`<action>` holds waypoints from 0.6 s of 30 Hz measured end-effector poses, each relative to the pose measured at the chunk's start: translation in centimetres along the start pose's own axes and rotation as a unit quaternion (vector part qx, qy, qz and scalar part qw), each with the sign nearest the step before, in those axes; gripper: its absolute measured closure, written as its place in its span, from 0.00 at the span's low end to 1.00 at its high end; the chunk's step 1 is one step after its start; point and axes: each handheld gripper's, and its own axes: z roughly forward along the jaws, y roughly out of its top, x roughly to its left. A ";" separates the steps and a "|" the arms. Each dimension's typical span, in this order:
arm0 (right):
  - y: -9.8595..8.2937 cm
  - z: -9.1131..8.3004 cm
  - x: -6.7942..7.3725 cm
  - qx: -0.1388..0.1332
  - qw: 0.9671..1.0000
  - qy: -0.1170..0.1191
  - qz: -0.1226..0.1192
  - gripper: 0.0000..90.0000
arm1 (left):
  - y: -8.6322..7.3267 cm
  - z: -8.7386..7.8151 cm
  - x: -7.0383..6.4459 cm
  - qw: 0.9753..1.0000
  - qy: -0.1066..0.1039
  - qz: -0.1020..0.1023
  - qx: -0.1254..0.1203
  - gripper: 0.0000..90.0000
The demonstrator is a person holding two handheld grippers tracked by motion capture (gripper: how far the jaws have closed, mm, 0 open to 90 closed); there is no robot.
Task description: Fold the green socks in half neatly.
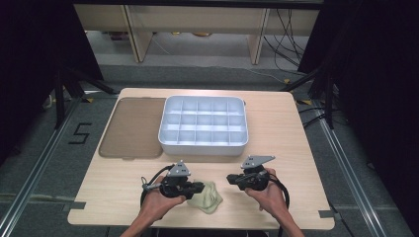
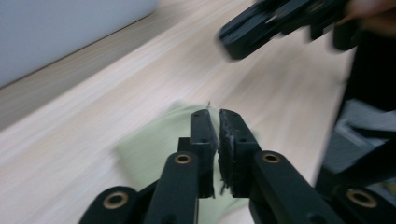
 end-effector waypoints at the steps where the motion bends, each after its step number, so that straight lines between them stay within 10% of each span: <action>1: 0.1 -0.1 0.3 0.004 1.000 0.001 0.006 0.95 | -0.4 0.1 0.4 1.000 0.001 0.007 0.014 0.95; 6: 0.5 0.1 1.2 0.003 1.000 0.007 -0.020 0.95 | -2.4 1.2 1.4 0.999 -0.014 0.007 0.052 0.99; 18: 0.9 0.0 3.1 0.005 0.999 0.026 -0.034 0.95 | -3.1 0.9 -0.7 0.999 0.002 -0.017 0.051 0.99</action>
